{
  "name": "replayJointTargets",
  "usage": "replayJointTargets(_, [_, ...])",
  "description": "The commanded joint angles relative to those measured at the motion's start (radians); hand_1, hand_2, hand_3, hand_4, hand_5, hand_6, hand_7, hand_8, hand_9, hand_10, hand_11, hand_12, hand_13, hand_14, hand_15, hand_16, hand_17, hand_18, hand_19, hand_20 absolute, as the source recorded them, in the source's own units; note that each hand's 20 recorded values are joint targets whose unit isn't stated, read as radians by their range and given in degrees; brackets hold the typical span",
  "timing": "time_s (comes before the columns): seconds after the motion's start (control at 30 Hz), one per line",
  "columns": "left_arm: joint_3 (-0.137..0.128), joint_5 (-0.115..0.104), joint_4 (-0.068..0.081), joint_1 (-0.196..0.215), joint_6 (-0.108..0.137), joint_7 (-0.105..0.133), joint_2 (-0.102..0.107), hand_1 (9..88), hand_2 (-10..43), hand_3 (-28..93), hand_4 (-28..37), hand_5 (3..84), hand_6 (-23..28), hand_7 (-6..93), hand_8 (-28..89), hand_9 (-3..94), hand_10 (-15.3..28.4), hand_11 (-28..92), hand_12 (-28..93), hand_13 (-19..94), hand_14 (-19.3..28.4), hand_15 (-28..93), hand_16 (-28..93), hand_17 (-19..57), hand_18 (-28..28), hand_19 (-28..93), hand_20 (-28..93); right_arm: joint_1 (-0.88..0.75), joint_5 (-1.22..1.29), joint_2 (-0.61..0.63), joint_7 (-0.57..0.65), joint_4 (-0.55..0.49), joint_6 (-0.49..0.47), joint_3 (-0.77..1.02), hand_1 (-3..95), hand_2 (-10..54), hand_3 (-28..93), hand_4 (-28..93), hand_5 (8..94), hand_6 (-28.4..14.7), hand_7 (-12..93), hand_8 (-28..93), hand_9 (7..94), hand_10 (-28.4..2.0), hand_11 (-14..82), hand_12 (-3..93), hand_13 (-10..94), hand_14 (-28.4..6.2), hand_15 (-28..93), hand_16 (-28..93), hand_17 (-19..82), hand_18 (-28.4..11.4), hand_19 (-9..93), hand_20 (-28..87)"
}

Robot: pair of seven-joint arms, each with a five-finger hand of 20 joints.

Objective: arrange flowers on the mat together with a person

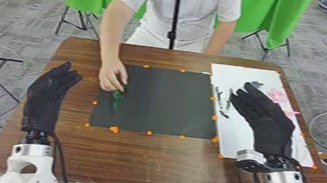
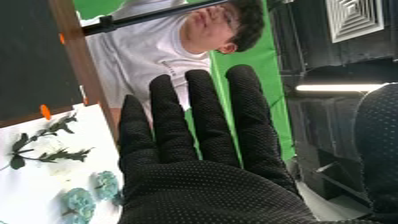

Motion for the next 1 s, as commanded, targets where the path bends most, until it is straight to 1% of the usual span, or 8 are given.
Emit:
replayJointTargets(0.03, [-0.002, 0.0, 0.007, 0.001, -0.002, -0.017, -0.008, 25.6, -9.5, 68, -18.3, 48.0, 1.9, 17.1, -7, 45.3, 12.4, 19, 15, 38, 16.5, 15, 5, 9.1, 12.8, 8, 24, -0.013, 0.009, -0.005, -0.006, -0.006, 0.034, -0.007, 9.4, 1.8, 75, -17, 46.2, -2.3, 10, -8, 44.1, -15.3, 5.0, 11.9, 33, -16.4, 9, 16, 15, -14.9, 6, 21])
replayJointTargets(0.17, [-0.006, 0.001, 0.003, 0.013, -0.005, -0.025, -0.013, 25.6, -9.5, 68, -18.3, 47.9, 1.9, 17.0, -7, 45.2, 12.3, 19, 15, 38, 16.4, 15, 5, 9.1, 12.8, 8, 24, -0.015, 0.006, -0.005, -0.006, -0.006, 0.039, -0.01, 9.6, 1.7, 75, -17, 46.3, -2.4, 10, -8, 44.1, -15.2, 5.0, 11.9, 33, -16.3, 10, 16, 15, -14.9, 6, 21])
replayJointTargets(0.27, [-0.006, 0.0, 0.006, 0.018, 0.004, -0.027, -0.015, 25.5, -9.5, 68, -18.1, 47.9, 2.0, 16.8, -7, 45.1, 12.3, 18, 15, 38, 16.4, 15, 5, 9.1, 12.8, 8, 24, -0.012, 0.003, -0.002, -0.013, -0.004, 0.054, -0.015, 10.1, 1.3, 75, -17, 46.4, -2.4, 10, -8, 44.4, -15.3, 5.0, 11.9, 33, -16.1, 10, 16, 15, -14.9, 6, 21])
replayJointTargets(0.37, [-0.003, 0.008, 0.024, 0.007, 0.009, -0.032, -0.018, 25.6, -9.5, 68, -18.2, 47.7, 2.0, 16.7, -7, 44.5, 12.0, 18, 15, 37, 16.3, 15, 5, 9.0, 12.7, 7, 24, -0.012, -0.016, 0.005, -0.027, -0.006, 0.073, -0.014, 12.6, -1.5, 76, -18, 46.4, -2.1, 10, -8, 45.2, -15.3, 5.2, 12.0, 34, -15.7, 10, 16, 16, -14.9, 6, 21])
replayJointTargets(0.67, [0.0, -0.004, 0.041, -0.006, 0.004, -0.039, -0.017, 25.6, -9.5, 68, -18.1, 47.7, 2.1, 16.6, -7, 44.0, 12.1, 18, 15, 37, 16.3, 14, 5, 9.0, 12.6, 7, 23, -0.008, -0.044, 0.01, -0.051, -0.005, 0.099, -0.016, 17.7, -8.5, 76, -21, 45.9, -1.6, 12, -9, 46.4, -14.8, 5.5, 12.5, 35, -14.0, 11, 15, 16, -14.5, 7, 22])
replayJointTargets(0.8, [0.003, 0.003, 0.053, -0.025, -0.017, -0.049, -0.01, 25.7, -9.5, 68, -18.2, 47.7, 2.1, 16.6, -7, 44.0, 12.2, 18, 15, 37, 16.3, 14, 5, 9.2, 12.4, 7, 23, -0.006, -0.047, 0.012, -0.054, -0.004, 0.104, -0.015, 18.5, -9.1, 76, -21, 45.6, -1.5, 13, -9, 46.6, -14.7, 5.6, 12.6, 35, -13.6, 11, 15, 17, -14.2, 7, 22])
replayJointTargets(0.87, [0.0, 0.018, 0.057, -0.031, -0.031, -0.061, -0.005, 25.8, -9.5, 68, -18.3, 47.5, 2.1, 16.5, -7, 44.0, 12.1, 18, 15, 37, 16.4, 14, 5, 9.3, 12.3, 7, 23, -0.004, -0.047, 0.015, -0.055, -0.003, 0.102, -0.014, 18.6, -9.3, 76, -21, 45.5, -1.4, 13, -9, 46.7, -14.5, 5.6, 12.7, 35, -13.6, 11, 15, 17, -14.0, 7, 23])
replayJointTargets(1.0, [-0.002, 0.038, 0.055, -0.029, -0.047, -0.069, 0.0, 25.9, -9.5, 68, -18.2, 47.3, 2.1, 16.1, -7, 43.6, 12.2, 17, 15, 37, 16.3, 14, 5, 9.3, 12.2, 6, 23, -0.005, -0.047, 0.019, -0.059, -0.002, 0.113, -0.015, 18.8, -9.5, 76, -21, 45.5, -1.5, 13, -9, 46.8, -14.5, 5.6, 12.8, 36, -13.5, 11, 15, 17, -13.8, 7, 23])
